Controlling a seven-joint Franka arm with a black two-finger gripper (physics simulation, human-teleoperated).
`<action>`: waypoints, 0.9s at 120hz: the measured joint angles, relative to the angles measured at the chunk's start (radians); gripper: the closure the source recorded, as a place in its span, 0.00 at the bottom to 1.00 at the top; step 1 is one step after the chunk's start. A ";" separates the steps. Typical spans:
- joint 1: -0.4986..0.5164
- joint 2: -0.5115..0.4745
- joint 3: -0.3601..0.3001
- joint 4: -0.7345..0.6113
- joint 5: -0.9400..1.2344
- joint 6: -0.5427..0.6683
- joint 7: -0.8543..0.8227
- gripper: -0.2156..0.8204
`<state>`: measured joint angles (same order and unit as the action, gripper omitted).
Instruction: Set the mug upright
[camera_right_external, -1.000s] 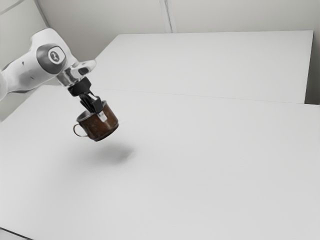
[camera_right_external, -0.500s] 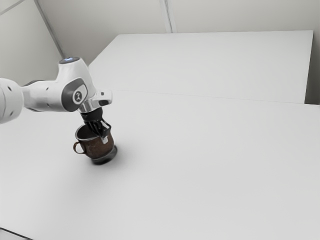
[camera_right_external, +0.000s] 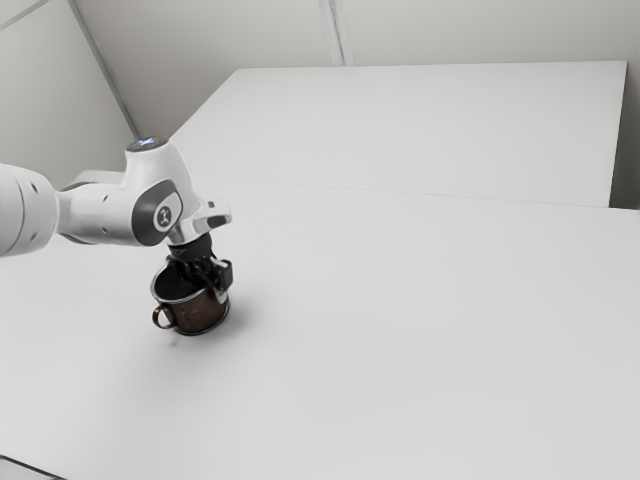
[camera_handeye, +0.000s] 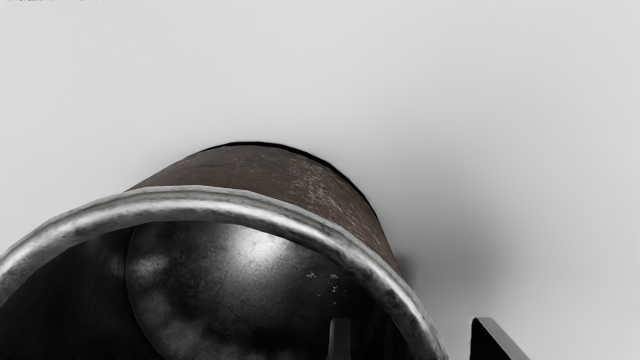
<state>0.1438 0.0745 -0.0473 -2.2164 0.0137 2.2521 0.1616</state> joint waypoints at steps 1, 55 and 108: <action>-0.001 -0.001 0.000 0.000 0.000 0.000 -0.002 0.55; -0.010 0.004 -0.005 0.463 -0.034 -0.314 -0.058 0.25; -0.021 0.095 -0.007 0.803 -0.031 -0.611 -0.084 0.21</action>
<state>0.1230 0.1692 -0.0543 -1.4130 -0.0177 1.6407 0.0772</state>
